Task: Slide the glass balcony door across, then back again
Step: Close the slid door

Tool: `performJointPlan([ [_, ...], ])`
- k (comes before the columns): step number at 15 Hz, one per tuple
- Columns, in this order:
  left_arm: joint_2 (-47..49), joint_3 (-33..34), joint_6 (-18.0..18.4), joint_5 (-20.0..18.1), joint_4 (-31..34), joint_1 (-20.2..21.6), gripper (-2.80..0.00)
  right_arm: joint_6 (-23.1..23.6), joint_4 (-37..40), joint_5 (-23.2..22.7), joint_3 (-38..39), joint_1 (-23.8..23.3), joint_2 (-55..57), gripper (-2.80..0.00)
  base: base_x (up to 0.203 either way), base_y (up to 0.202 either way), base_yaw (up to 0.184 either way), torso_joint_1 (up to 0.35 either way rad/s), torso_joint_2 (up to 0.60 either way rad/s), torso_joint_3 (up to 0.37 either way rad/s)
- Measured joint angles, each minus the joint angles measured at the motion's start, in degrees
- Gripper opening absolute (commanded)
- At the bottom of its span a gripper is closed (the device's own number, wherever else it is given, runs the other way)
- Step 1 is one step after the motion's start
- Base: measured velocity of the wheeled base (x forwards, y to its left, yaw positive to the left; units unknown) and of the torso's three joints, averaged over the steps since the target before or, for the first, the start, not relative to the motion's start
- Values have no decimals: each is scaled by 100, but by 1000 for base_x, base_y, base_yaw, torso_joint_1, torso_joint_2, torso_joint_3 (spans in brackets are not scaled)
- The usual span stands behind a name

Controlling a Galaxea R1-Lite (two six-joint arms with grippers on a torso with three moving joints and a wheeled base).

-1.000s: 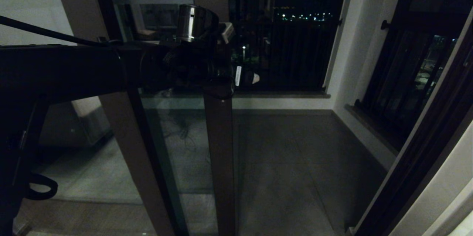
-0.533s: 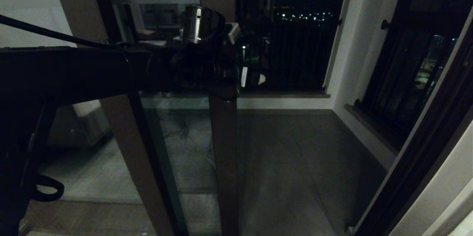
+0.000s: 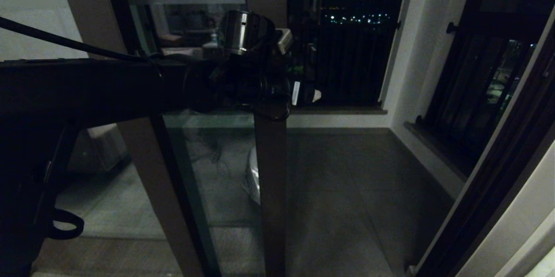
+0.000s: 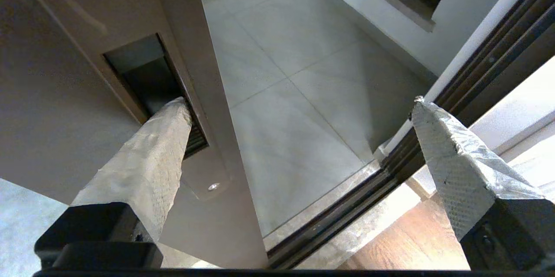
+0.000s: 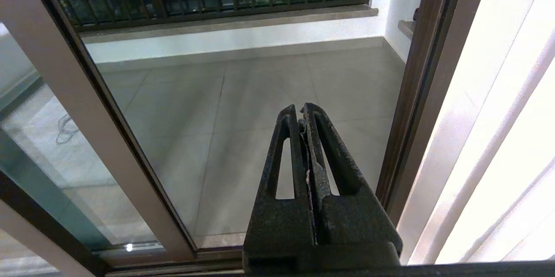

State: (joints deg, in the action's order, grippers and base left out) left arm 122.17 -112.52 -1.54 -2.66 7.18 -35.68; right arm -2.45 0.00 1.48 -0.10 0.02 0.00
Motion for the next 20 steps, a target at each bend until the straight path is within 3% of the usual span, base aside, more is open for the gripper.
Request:
performJointPlan([
  [9, 59, -2, -13, 54, 61, -170, 0, 2, 0, 1, 0, 0, 0, -280, 0, 0, 0, 0, 0, 0],
  [20, 159, -18, -6, 115, -417, -366, 0, 2, 0, 2, 0, -1, 0, -280, 0, 0, 0, 0, 0, 0],
])
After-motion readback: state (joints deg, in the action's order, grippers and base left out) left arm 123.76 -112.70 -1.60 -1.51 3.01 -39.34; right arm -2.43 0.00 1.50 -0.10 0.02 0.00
